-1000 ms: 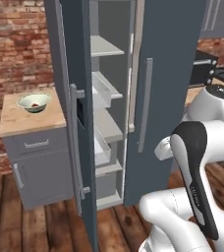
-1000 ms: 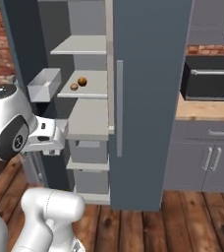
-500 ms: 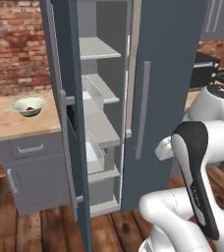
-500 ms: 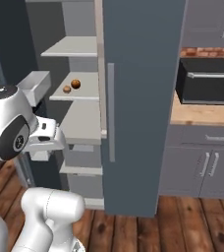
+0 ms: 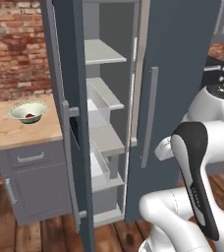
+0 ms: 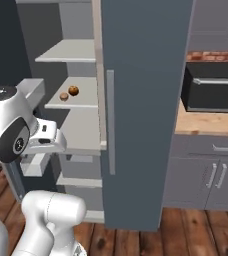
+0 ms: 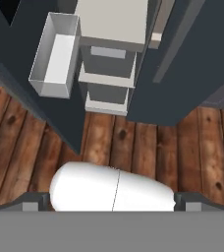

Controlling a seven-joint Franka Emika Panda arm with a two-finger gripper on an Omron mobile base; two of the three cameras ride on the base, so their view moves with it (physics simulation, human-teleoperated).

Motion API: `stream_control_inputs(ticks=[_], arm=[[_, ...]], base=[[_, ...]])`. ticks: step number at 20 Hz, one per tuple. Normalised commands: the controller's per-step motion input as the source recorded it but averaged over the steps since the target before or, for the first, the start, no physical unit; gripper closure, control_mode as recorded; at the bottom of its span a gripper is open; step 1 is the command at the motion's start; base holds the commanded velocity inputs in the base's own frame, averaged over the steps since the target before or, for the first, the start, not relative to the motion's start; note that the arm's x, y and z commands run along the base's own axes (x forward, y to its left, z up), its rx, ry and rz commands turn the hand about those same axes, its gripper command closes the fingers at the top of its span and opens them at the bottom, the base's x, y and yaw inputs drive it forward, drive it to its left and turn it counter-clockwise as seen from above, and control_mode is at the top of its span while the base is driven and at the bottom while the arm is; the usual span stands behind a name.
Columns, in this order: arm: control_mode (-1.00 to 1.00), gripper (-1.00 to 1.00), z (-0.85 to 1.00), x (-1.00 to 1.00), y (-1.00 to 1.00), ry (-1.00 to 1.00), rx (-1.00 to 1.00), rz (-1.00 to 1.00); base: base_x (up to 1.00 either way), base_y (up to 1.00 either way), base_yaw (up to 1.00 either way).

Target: Take the bell pepper, orange, and tangerine from the freezer and place them in the bowl on the counter.

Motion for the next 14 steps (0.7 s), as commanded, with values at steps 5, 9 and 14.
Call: stream_control_inputs(ticks=[5,9,14], arm=[[1.0,-1.0,0.0,0.0,0.0,0.0,0.0,0.0],[1.0,-1.0,0.0,0.0,0.0,0.0,0.0,0.0],[1.0,-1.0,0.0,0.0,0.0,0.0,0.0,0.0]], base=[[0.42,-0.28,0.02],[0.37,-0.22,0.02],[0.43,-0.18,0.05]])
